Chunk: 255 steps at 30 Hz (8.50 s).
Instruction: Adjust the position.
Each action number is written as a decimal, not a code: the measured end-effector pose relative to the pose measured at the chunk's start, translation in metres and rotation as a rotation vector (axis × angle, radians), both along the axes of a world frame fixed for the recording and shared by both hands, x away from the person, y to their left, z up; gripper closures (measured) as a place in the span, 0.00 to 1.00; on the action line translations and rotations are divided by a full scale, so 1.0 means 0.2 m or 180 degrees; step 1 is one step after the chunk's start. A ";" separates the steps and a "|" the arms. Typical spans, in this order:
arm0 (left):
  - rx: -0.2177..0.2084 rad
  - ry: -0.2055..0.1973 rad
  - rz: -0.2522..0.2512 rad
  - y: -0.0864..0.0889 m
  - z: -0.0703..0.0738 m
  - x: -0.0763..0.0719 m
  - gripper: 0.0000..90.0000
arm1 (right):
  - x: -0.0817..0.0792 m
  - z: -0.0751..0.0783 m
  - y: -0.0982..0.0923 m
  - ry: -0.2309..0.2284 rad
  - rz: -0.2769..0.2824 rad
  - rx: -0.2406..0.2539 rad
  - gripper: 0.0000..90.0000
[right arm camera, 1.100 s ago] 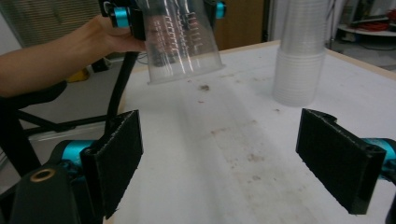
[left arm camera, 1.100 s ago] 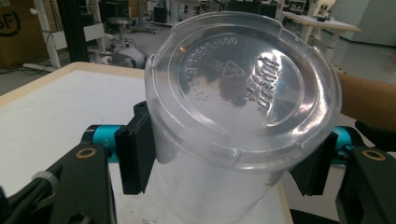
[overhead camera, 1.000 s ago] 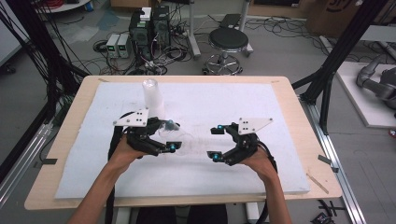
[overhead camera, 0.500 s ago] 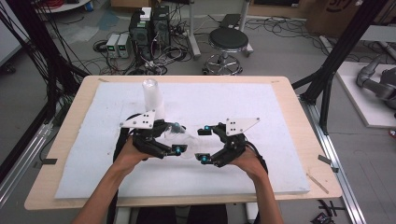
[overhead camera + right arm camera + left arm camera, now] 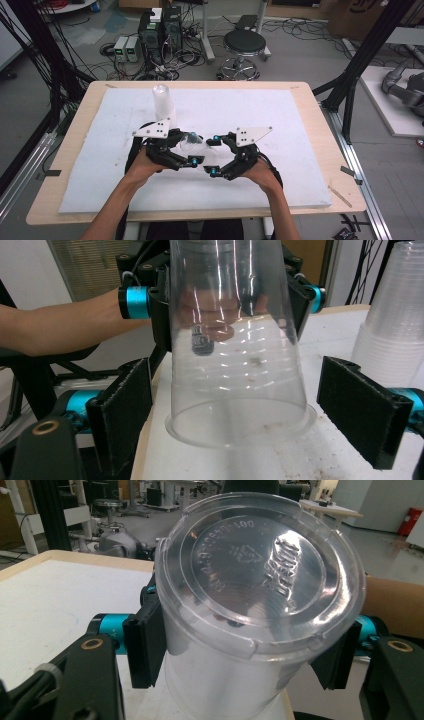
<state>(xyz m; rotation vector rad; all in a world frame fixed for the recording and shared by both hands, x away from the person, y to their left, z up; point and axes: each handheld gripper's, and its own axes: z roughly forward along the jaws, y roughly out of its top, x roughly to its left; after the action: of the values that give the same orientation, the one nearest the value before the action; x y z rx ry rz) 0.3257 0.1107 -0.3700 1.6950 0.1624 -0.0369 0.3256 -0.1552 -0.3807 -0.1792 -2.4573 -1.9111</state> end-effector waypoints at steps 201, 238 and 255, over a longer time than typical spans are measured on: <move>0.1982 0.0034 -0.0186 0.08 0.00 0.05 0.46 | 0.04 0.27 0.08 -0.0057 -0.0006 -0.1750 0.18; 0.0371 0.0028 0.0030 0.22 -0.17 0.01 0.46 | -0.01 0.04 -0.10 0.0108 -0.0315 -0.0411 0.18; 0.0182 -0.0026 0.0029 0.15 -0.18 -0.02 0.46 | -0.02 0.00 -0.08 0.0194 -0.0183 -0.0158 0.18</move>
<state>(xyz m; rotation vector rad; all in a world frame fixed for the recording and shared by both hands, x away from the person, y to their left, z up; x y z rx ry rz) 0.3215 0.1407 -0.4054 1.7512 0.1665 -0.0185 0.3213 -0.1708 -0.3811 -0.3079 -2.4878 -1.8378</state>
